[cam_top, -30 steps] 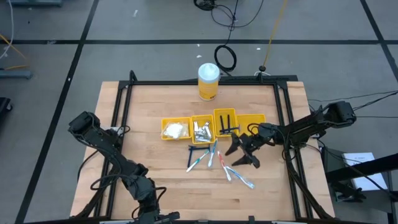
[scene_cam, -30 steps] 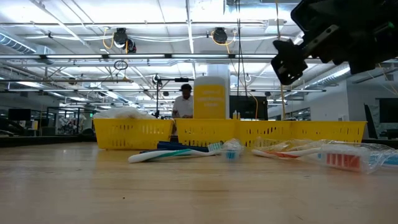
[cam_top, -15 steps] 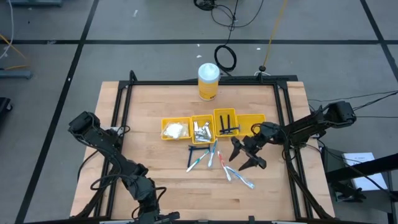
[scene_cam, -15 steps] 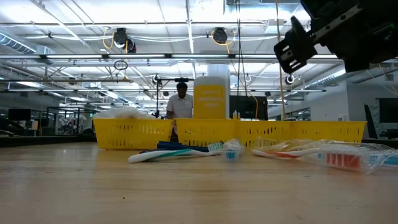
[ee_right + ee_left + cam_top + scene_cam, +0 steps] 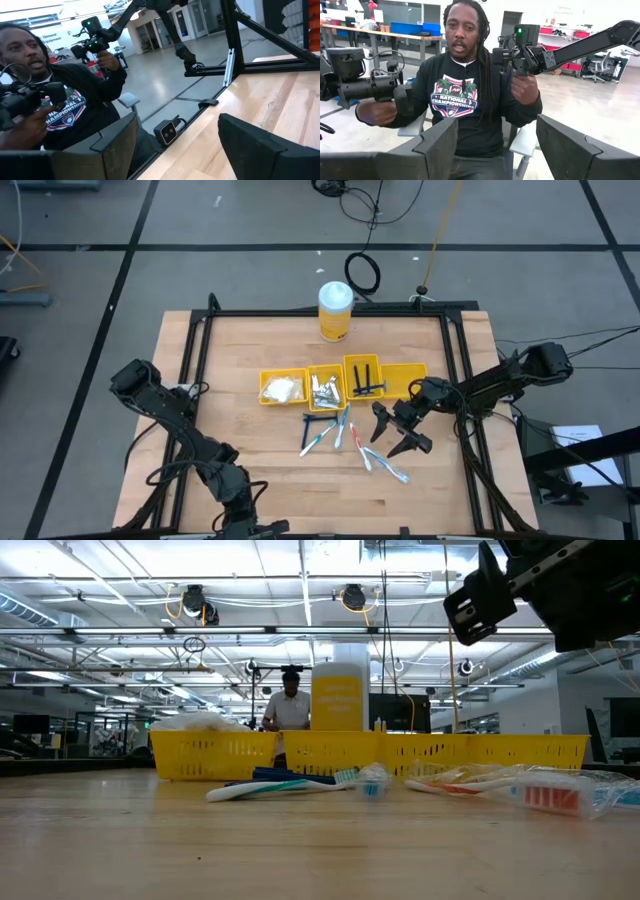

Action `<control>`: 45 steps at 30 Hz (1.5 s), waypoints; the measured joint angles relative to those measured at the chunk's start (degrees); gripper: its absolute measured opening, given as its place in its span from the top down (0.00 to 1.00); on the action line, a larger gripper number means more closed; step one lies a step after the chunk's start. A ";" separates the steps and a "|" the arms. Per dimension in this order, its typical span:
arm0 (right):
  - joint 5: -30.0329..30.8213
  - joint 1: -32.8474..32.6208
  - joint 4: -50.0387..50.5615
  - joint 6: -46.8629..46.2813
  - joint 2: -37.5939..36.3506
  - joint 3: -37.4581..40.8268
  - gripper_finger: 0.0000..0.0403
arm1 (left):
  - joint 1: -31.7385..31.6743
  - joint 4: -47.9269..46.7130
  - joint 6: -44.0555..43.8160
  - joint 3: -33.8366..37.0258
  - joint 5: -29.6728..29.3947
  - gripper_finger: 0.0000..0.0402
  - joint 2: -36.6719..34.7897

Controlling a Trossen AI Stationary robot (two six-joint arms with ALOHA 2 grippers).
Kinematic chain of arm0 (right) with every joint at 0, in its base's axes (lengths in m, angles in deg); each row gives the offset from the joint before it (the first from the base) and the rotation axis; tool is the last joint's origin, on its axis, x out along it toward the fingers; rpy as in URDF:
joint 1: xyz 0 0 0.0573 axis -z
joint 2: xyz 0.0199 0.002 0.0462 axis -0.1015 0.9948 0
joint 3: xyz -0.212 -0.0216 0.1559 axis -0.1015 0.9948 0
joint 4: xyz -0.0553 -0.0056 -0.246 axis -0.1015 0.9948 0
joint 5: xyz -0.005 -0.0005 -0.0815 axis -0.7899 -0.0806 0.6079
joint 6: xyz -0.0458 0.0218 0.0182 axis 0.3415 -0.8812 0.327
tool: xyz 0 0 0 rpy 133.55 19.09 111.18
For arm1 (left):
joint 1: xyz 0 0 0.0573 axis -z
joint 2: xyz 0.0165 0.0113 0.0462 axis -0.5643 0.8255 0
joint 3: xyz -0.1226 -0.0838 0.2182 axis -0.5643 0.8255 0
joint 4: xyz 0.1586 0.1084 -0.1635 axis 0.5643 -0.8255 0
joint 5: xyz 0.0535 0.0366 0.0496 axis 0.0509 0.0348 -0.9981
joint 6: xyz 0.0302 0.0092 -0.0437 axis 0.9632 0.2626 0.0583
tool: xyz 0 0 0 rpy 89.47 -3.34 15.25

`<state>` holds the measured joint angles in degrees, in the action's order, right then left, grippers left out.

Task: Pick & Place Travel size toiletries
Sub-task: Put the left blue razor into the middle right yellow bin

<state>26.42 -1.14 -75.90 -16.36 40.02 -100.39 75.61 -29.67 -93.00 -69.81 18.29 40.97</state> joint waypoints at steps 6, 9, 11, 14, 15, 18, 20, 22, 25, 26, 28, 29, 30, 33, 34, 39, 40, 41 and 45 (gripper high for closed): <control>0.17 0.00 0.00 0.00 0.00 0.00 0.35 | -0.39 -3.63 0.28 0.00 0.00 0.34 0.02; 0.17 0.00 0.00 0.00 0.00 0.00 0.35 | -0.69 -5.53 0.36 0.00 -0.22 0.34 0.02; 0.17 0.00 0.01 0.00 0.00 0.00 0.35 | -0.79 -6.27 0.32 0.00 -1.93 0.34 0.02; 0.17 0.00 0.00 0.00 0.00 0.00 0.35 | -0.79 -6.45 -0.33 0.00 -4.79 0.34 0.02; 0.17 0.00 0.02 0.00 0.00 0.00 0.35 | -0.79 -6.47 -0.56 0.00 -5.07 0.34 0.02; 0.17 0.00 0.02 -0.02 0.00 0.00 0.35 | -0.77 -6.45 -1.22 0.00 -5.31 0.34 0.02; 0.20 0.00 0.02 -0.02 0.00 0.00 0.35 | -0.49 -5.82 -1.14 0.00 -5.33 0.34 0.02; 0.20 0.00 0.04 -0.02 0.00 0.00 0.35 | 0.13 -4.85 -0.84 0.00 -4.62 0.34 0.02; 0.20 0.00 0.04 -0.02 0.00 0.00 0.35 | 1.24 -3.66 1.57 0.00 2.50 0.34 0.02; 0.20 0.00 0.04 -0.02 0.00 0.00 0.35 | 1.76 -2.97 2.43 0.00 5.49 0.34 0.02; 0.20 0.00 0.04 -0.02 0.00 0.00 0.35 | 2.84 -1.55 3.21 0.00 11.01 0.34 0.02; 0.20 0.00 0.04 -0.02 0.00 0.00 0.35 | 3.39 -0.88 3.28 0.00 12.87 0.34 0.02; 0.21 0.00 0.04 -0.02 0.00 0.00 0.35 | 4.00 -0.57 3.32 0.00 14.03 0.34 0.02; 0.20 0.00 0.04 -0.02 0.00 0.00 0.35 | 5.40 -0.54 3.19 0.00 14.64 0.34 0.02; 0.22 0.00 0.04 -0.02 0.00 0.00 0.35 | 5.76 -0.48 3.15 0.00 14.64 0.34 0.02; 0.24 0.00 0.04 -0.02 0.00 0.00 0.35 | 6.93 -0.48 3.73 0.00 14.60 0.34 0.02; 0.24 0.00 0.04 -0.02 0.00 0.00 0.35 | 7.11 -0.48 3.84 0.00 14.62 0.34 0.02; 0.24 0.00 0.04 -0.02 0.00 0.00 0.35 | 7.27 -0.48 3.97 0.00 14.60 0.34 0.02; 0.24 0.00 0.04 -0.02 0.00 0.00 0.35 | 7.30 -0.48 3.96 0.00 14.60 0.34 0.02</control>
<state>26.66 -1.14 -75.86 -16.38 40.02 -100.39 82.91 -30.15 -89.04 -69.81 32.89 40.99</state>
